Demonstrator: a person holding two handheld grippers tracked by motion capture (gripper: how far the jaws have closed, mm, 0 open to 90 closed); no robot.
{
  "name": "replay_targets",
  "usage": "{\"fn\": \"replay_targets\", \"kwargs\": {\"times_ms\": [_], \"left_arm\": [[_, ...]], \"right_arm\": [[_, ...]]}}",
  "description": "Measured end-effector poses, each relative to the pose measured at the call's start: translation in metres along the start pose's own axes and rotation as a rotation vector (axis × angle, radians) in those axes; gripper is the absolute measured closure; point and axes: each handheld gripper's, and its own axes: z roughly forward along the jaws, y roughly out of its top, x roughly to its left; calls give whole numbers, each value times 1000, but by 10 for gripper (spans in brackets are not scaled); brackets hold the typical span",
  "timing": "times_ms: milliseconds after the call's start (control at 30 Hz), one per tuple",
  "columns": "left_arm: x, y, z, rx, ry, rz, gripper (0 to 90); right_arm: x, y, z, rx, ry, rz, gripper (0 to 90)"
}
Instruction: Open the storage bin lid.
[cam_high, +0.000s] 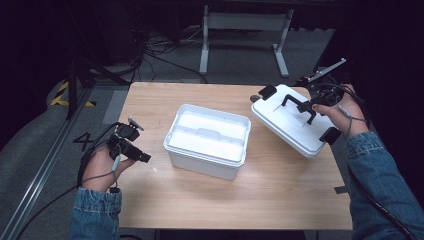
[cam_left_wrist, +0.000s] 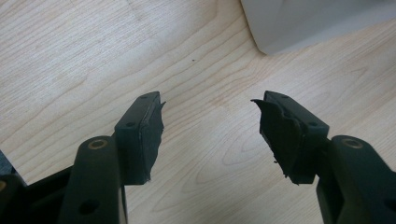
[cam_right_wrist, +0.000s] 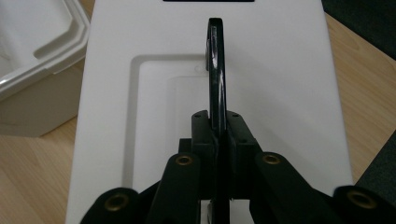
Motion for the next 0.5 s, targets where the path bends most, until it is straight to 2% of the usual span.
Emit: {"fn": "replay_targets", "kwargs": {"times_ms": [167,200,267,433,500], "left_arm": [[0,0,1,-2,2,-5,399],[0,0,1,3,5,8,399],[0,0,1,5,8,8,399],[0,0,2,5,1,1,399],[1,0,2,5,-1,0,399]], "right_arm": [[-6,-11,16,13,-3,26,844],[-7,-12,18,13,-6,30,844],[-8,-16,24,10,-17,37,845],[-10,-21,34,6,-13,42,845],[-10,-23,41,20,-8,45,845]]}}
